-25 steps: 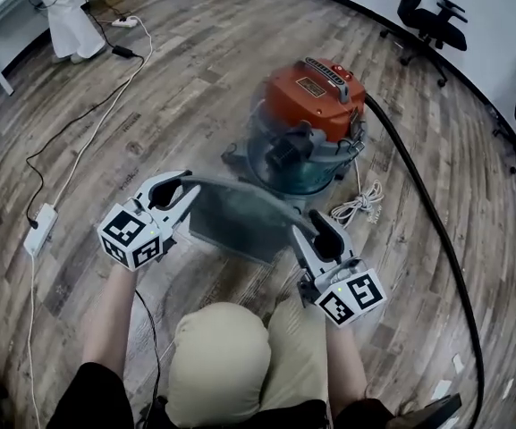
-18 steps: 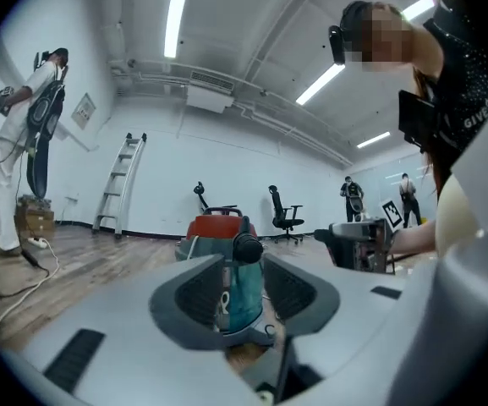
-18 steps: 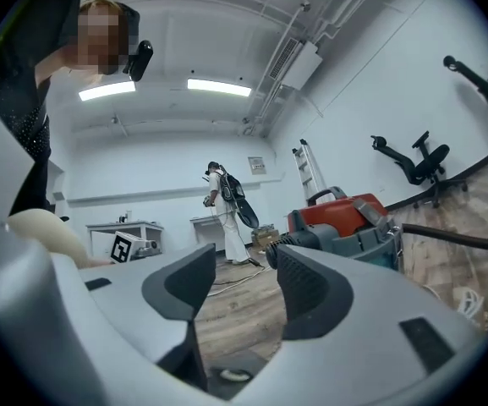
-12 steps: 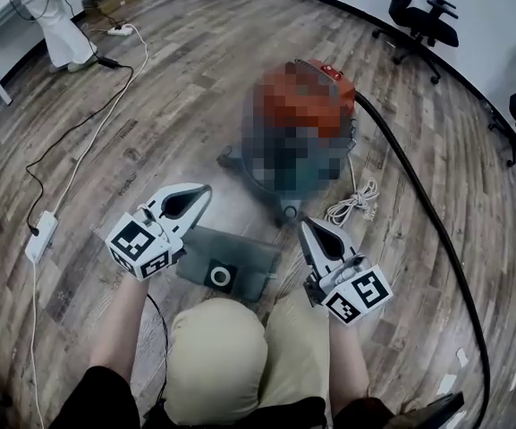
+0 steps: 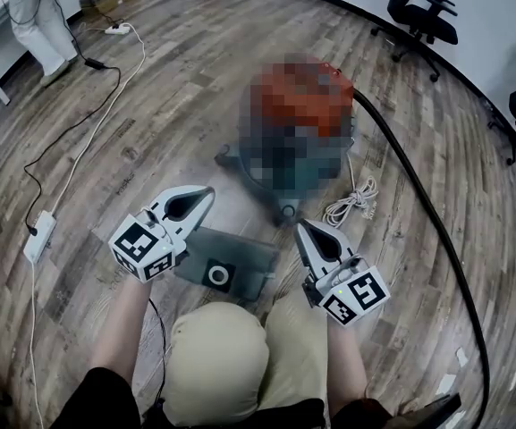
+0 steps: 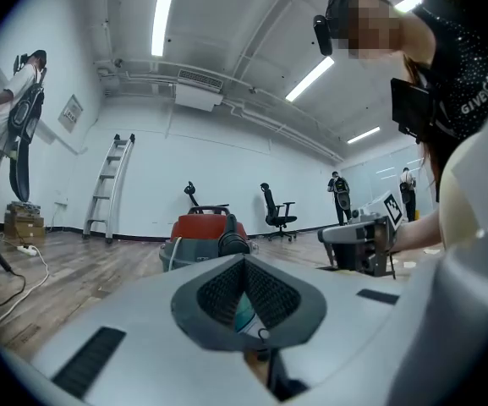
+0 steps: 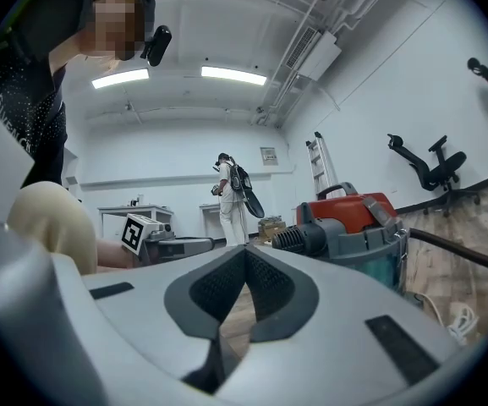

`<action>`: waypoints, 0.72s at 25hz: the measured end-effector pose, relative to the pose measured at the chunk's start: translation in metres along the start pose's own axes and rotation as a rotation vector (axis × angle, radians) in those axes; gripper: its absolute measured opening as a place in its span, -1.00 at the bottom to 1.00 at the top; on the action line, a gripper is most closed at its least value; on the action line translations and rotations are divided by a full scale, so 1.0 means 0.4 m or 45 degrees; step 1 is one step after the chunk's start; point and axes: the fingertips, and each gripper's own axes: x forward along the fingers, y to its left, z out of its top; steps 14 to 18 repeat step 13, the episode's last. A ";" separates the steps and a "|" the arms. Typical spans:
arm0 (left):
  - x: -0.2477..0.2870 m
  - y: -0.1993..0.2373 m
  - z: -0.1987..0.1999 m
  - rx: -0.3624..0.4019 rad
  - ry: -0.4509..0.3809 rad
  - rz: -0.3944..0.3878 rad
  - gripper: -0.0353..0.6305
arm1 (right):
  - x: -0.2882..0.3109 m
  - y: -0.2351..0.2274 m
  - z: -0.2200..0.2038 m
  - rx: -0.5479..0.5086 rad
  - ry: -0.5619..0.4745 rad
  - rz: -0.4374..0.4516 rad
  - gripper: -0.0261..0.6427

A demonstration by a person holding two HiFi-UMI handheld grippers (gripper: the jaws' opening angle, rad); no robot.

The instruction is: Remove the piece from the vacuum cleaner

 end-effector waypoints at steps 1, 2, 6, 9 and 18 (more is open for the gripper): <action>0.000 -0.003 -0.002 0.001 0.004 0.000 -0.87 | -0.002 0.002 0.000 0.001 -0.001 0.004 -0.89; 0.000 -0.007 -0.004 0.005 0.010 -0.001 -0.87 | -0.003 0.003 0.000 0.002 -0.002 0.008 -0.89; -0.002 -0.021 -0.013 0.008 0.031 -0.004 -0.87 | -0.008 0.009 -0.001 -0.013 0.006 0.024 -0.89; -0.002 -0.033 -0.018 -0.019 0.035 -0.003 -0.87 | -0.017 0.012 -0.001 -0.018 0.013 0.031 -0.89; 0.002 -0.048 -0.024 -0.014 0.050 -0.007 -0.87 | -0.028 0.009 0.005 -0.020 0.009 0.036 -0.89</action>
